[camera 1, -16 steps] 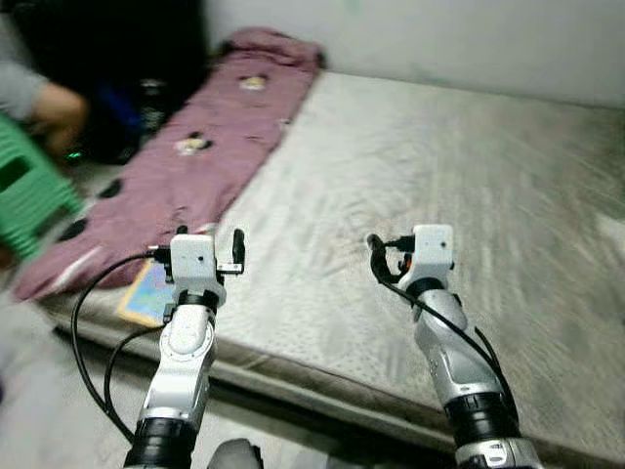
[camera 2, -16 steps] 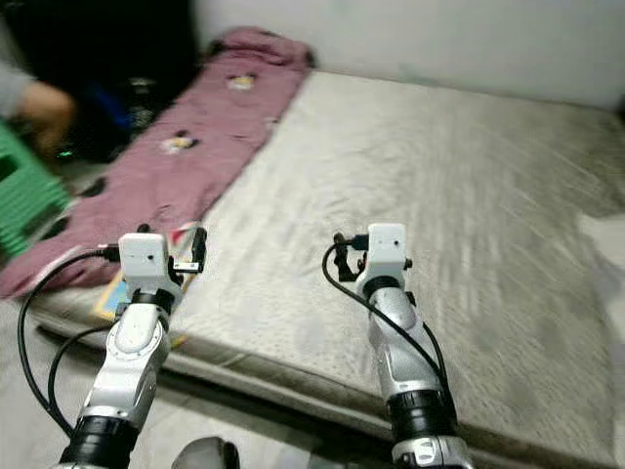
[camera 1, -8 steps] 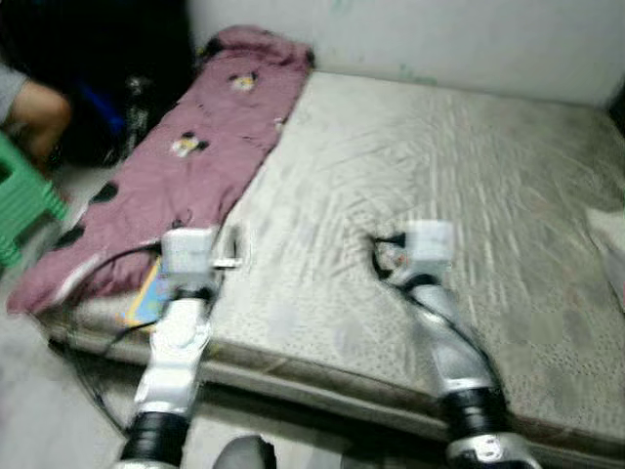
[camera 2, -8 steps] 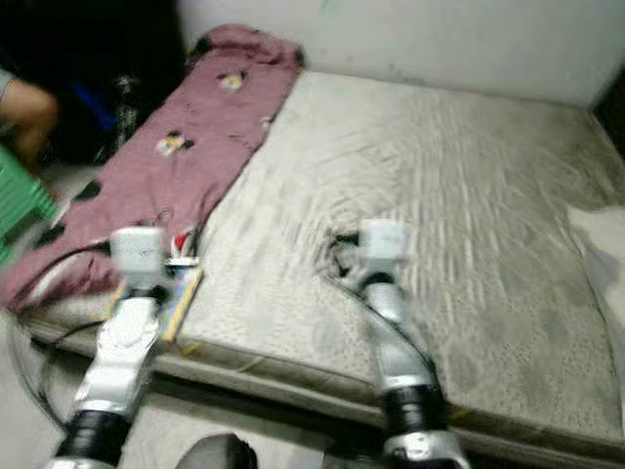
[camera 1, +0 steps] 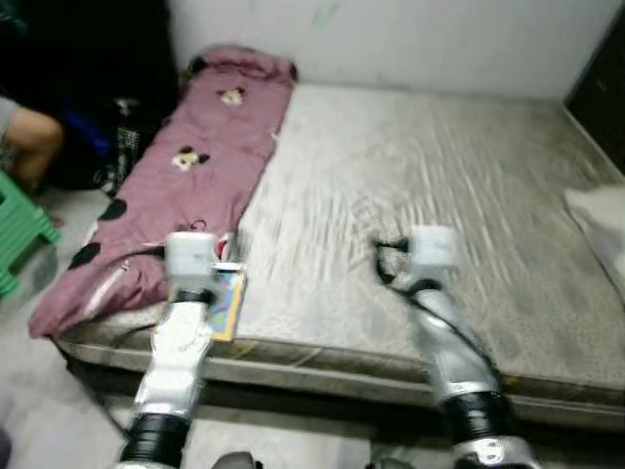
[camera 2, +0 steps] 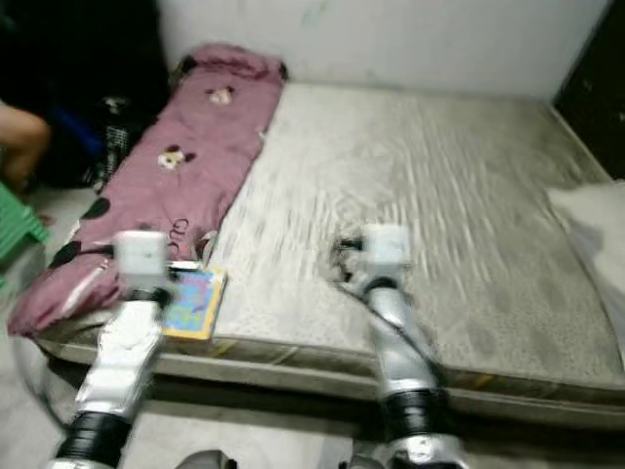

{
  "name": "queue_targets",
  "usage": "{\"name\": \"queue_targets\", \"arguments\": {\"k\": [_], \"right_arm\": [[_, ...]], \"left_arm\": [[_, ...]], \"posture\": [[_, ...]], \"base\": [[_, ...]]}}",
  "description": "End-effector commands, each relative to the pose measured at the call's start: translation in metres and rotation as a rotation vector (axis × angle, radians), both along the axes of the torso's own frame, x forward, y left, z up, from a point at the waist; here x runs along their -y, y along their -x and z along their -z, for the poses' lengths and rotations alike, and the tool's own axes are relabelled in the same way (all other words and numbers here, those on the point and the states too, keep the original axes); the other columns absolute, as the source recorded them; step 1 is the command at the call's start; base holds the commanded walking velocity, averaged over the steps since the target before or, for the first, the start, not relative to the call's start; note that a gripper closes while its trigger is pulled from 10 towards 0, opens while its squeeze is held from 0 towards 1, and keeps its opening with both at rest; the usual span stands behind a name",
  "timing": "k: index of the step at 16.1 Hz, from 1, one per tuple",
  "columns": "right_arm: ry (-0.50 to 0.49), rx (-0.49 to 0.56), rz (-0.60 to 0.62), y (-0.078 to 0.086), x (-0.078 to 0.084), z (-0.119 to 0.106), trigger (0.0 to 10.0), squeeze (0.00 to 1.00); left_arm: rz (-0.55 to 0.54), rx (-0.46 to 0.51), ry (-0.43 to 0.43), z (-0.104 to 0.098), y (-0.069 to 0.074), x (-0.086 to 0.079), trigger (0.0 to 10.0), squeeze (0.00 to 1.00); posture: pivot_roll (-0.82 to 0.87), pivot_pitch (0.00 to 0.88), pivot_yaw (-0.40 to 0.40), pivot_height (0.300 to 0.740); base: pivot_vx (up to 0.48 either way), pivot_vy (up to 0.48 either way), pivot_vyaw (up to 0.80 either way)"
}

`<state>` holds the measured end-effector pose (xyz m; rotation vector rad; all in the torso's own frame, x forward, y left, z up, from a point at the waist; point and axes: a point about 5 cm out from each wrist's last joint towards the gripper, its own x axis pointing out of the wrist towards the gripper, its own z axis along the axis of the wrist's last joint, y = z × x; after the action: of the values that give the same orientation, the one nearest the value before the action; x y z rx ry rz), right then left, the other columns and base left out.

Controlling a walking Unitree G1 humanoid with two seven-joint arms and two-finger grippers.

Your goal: Clean up the room

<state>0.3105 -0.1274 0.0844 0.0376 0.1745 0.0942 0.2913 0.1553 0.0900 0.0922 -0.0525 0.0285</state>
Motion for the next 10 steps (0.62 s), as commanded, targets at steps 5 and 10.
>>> {"name": "queue_targets", "arguments": {"k": [5, 10], "right_arm": [[0.023, -0.003, 0.021, -0.0015, 0.0103, -0.0011, 10.0, 0.0], [0.028, -0.016, 0.017, -0.0017, 0.0098, 0.0002, 10.0, 0.0]], "left_arm": [[0.045, 0.028, 0.014, -0.0048, -0.0007, 0.0085, 10.0, 0.0], [0.088, 0.035, 0.028, -0.0056, 0.0017, 0.0088, 10.0, 0.0]], "posture": [[0.05, 0.0, 0.008, 0.74], [0.05, 0.0, 0.006, 0.74]], "base": [[0.0, 0.0, 0.0], [0.0, 0.0, -0.12]]}}
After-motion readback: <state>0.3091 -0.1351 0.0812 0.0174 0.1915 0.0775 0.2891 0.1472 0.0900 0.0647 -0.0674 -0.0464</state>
